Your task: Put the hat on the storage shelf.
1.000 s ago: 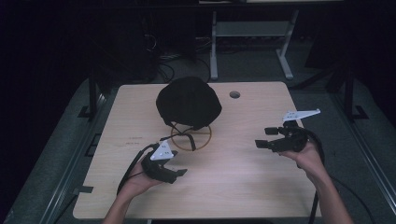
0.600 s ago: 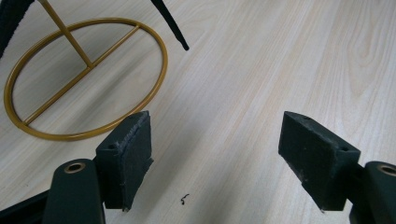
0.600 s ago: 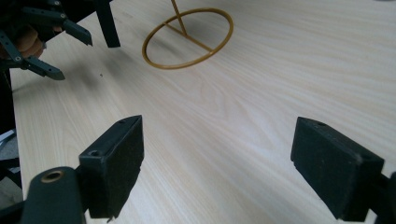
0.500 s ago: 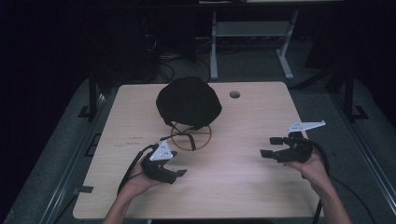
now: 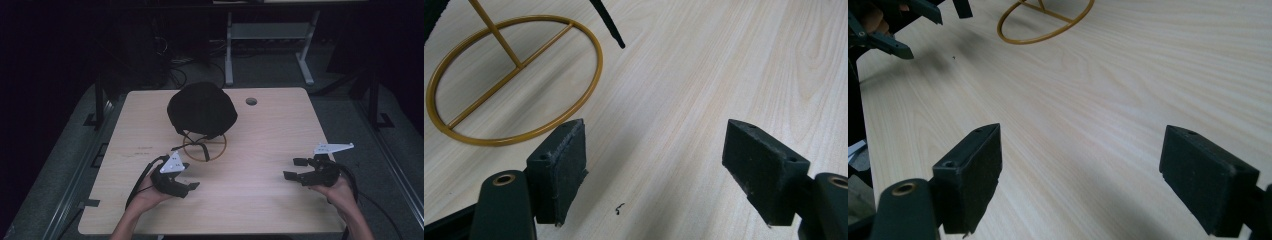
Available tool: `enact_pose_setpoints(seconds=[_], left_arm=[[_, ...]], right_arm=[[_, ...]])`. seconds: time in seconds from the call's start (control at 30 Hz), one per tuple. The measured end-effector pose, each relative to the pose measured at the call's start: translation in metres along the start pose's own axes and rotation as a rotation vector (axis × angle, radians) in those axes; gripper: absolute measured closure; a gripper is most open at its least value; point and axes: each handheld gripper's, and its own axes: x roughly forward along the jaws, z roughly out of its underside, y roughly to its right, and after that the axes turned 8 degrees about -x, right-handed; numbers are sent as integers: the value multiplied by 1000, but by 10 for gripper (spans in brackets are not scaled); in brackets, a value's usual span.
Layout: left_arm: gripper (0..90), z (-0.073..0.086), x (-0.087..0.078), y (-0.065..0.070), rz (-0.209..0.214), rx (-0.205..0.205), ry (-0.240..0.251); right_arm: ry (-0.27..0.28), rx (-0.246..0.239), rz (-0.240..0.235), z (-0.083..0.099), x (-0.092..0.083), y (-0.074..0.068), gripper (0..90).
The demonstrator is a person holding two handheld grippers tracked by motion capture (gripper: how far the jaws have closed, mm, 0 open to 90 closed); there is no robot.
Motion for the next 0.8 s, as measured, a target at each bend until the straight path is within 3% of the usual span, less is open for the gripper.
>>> enact_pose_setpoints(seconds=[0.53, 0.67, 0.73, 0.8], left_arm=[[254, 2, 1, -2, 6, -17, -4], [254, 2, 1, -3, 9, -33, -3], [254, 3, 1, -3, 16, -43, -1], [247, 4, 2, -4, 10, -52, -4]], right_arm=[[18, 39, 22, 35, -14, -11, 168], [69, 51, 30, 44, -20, -17, 168], [60, 33, 49, 48, -21, -22, 168], [79, 50, 36, 53, -22, -24, 168]])
